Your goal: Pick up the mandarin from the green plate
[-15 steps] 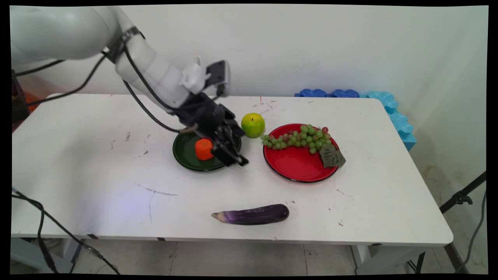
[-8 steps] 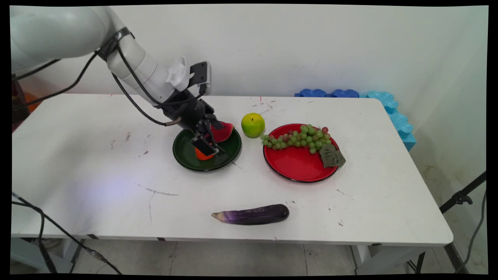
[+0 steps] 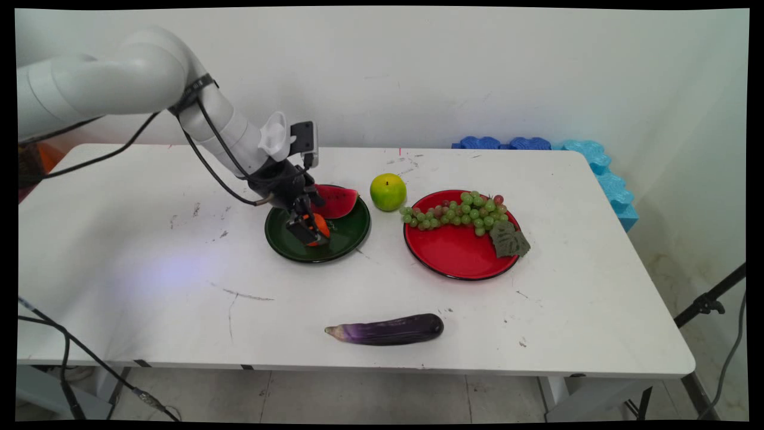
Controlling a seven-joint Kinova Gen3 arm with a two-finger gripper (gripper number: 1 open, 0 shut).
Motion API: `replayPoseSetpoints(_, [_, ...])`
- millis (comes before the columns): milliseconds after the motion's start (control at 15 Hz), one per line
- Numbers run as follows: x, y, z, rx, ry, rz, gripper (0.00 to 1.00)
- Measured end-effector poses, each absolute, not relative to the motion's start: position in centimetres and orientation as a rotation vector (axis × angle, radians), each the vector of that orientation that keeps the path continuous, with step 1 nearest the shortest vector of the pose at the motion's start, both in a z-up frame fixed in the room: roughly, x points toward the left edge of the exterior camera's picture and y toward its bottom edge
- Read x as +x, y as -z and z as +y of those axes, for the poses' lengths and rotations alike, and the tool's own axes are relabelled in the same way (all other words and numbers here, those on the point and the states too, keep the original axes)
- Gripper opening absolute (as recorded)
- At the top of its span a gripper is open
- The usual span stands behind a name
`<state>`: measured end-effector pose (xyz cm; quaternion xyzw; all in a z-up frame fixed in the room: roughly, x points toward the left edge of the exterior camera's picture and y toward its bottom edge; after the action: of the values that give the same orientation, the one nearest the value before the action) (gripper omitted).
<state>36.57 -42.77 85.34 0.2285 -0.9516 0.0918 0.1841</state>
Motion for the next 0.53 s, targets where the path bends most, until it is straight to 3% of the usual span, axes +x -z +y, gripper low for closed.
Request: replayPoseSetpoints(533, [38.3,-82.2,-44.0,0.707,-0.283,-2.714,1.00])
